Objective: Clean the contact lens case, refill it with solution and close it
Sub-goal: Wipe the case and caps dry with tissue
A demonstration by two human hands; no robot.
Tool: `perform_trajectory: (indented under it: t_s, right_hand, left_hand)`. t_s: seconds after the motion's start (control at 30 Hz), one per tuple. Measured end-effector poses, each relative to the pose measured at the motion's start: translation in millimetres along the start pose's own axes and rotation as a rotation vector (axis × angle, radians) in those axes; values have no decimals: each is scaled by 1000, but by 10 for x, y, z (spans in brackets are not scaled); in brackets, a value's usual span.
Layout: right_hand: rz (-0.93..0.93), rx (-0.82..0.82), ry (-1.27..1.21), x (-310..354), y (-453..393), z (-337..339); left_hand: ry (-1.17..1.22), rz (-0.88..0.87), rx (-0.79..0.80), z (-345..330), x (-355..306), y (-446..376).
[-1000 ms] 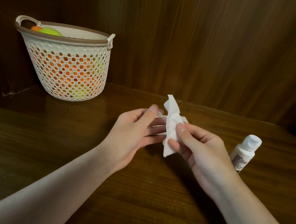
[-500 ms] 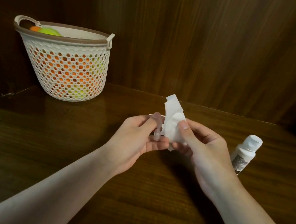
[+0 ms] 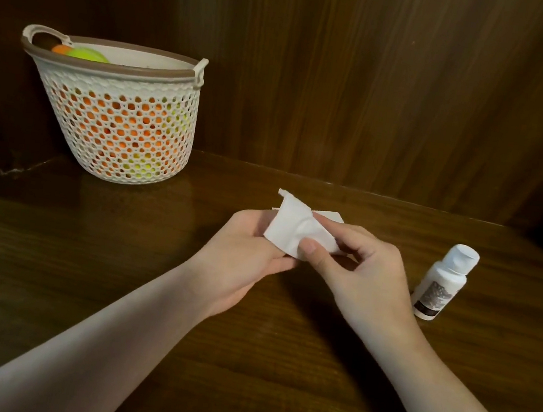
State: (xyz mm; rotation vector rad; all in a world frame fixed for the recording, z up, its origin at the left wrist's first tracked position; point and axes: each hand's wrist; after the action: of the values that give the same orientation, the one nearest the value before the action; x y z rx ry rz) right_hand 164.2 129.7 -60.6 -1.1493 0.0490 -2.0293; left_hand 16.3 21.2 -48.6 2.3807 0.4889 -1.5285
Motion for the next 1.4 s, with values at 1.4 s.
perform_trajectory:
  t_s: [1.4]
  right_hand:
    - [-205, 102, -549, 157, -15, 141]
  left_hand:
    - [-302, -318, -77, -34, 25, 65]
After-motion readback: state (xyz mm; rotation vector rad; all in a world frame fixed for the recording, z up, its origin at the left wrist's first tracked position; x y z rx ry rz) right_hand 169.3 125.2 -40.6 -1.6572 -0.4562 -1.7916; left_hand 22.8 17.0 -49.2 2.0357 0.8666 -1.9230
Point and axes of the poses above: each hand's wrist, its own y-axis away from the middle knuckle, its own z-axis out of the back of the hand, x = y × z, and after that the axes turned 11 degrees about y, right-handed
